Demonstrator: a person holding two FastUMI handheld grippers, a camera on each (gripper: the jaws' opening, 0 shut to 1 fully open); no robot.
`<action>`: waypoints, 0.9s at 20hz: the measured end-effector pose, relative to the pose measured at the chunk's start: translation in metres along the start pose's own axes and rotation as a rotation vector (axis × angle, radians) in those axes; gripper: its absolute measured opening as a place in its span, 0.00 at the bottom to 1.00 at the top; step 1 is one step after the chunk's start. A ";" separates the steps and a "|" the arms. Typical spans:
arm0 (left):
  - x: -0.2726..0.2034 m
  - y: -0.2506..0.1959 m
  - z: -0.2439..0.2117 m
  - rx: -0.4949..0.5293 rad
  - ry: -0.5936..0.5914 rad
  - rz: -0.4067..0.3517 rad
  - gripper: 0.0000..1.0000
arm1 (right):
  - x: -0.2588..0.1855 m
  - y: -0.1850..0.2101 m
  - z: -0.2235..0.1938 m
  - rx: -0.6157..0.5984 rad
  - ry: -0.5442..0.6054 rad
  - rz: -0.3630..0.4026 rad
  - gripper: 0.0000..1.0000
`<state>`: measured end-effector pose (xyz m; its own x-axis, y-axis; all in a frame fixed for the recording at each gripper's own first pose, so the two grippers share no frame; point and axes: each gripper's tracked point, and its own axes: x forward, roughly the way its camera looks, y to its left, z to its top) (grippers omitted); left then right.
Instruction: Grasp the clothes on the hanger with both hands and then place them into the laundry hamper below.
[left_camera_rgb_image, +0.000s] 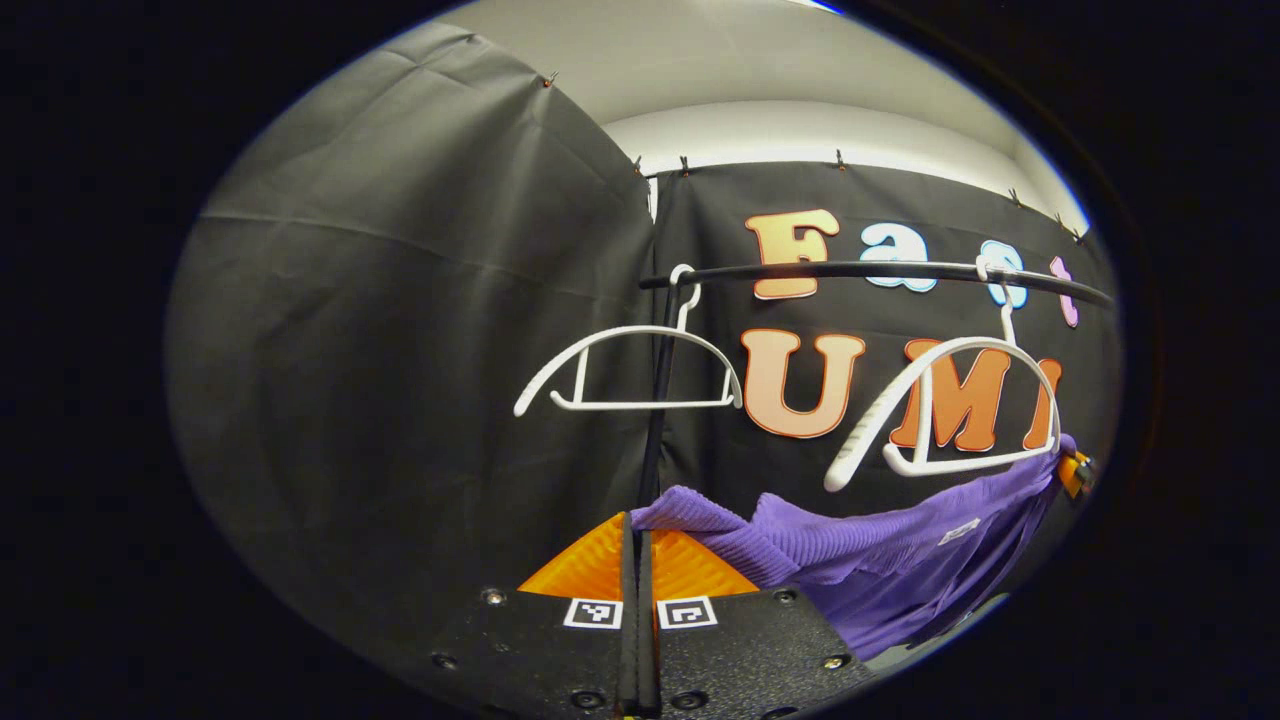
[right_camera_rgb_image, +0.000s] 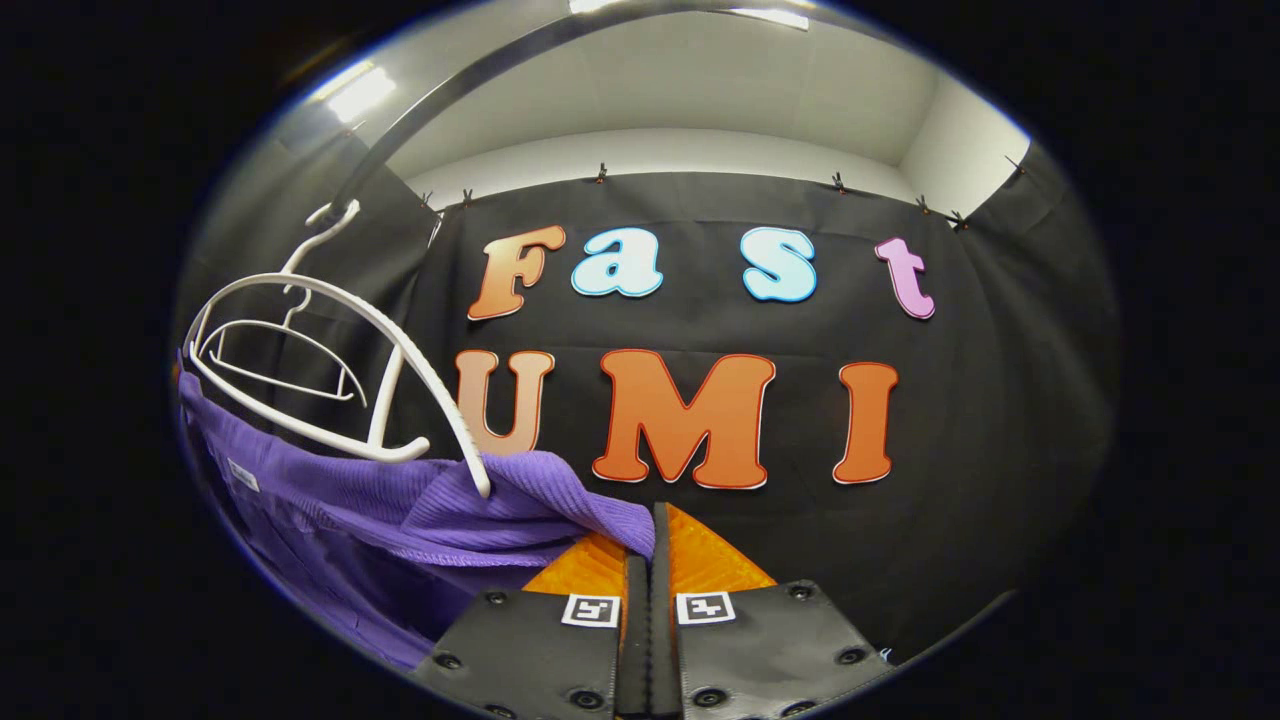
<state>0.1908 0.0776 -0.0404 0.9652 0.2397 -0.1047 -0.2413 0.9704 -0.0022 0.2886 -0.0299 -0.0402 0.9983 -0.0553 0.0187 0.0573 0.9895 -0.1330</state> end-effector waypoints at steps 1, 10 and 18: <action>-0.006 -0.001 -0.004 0.004 0.007 -0.008 0.00 | -0.004 0.001 -0.004 0.019 0.011 0.008 0.07; -0.026 -0.076 -0.041 0.044 0.054 -0.169 0.00 | -0.052 0.046 -0.024 0.074 0.070 0.120 0.07; -0.018 -0.174 -0.075 0.101 0.099 -0.384 0.00 | -0.074 0.057 -0.043 0.162 0.136 0.115 0.01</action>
<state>0.2079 -0.0976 -0.1125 0.9676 -0.1393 -0.2108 0.1503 0.9879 0.0371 0.2183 0.0246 -0.0914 0.9911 0.0520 -0.1225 -0.0481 0.9983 0.0341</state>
